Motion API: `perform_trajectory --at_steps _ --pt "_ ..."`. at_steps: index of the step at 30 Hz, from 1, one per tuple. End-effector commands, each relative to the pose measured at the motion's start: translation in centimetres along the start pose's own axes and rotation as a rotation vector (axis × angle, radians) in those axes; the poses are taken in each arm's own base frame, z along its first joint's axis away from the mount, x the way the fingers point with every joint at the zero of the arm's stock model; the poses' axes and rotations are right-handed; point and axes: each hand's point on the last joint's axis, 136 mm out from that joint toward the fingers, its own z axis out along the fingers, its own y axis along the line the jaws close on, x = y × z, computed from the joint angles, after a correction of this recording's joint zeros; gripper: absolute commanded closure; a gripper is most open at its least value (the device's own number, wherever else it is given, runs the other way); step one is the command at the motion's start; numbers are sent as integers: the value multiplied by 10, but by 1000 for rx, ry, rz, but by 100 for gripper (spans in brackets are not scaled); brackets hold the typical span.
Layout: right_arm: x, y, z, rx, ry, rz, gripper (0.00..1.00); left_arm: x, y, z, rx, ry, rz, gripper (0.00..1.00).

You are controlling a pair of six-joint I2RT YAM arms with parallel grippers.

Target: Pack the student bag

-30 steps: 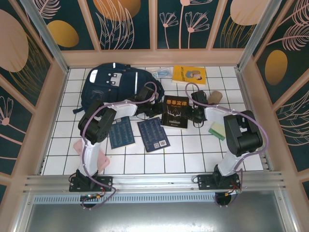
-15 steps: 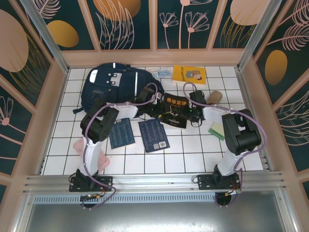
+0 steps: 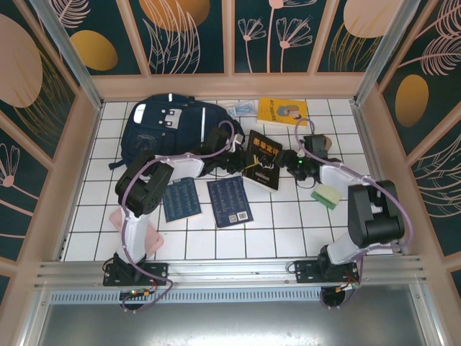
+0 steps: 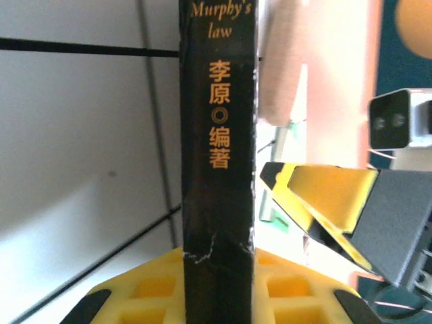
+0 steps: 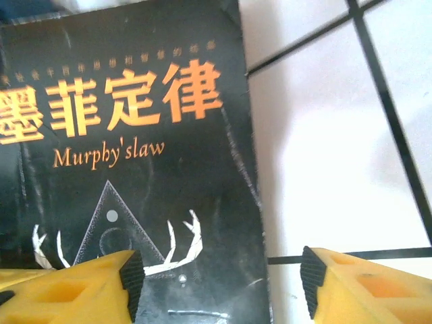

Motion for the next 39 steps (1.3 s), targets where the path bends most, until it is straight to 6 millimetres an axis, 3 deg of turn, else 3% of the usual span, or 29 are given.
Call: perform_trajectory --at_steps 1,13,28,31,35,39 --pt "-11 31 -26 -225 -23 42 30 -20 -86 -39 254 -69 114 100" --pt "-12 93 -71 -675 45 54 16 -16 -149 -80 489 -64 142 100" --pt "-12 140 -95 -873 134 -8 12 -8 -176 -99 621 -38 162 100" --pt "-13 144 -102 -890 132 -19 20 -11 -168 -94 577 -40 164 100" --pt "-16 145 -106 -859 124 -38 44 -13 -149 -89 507 -39 169 100" --pt "-15 143 -106 -821 131 -73 54 -15 -133 -85 440 -38 178 100"
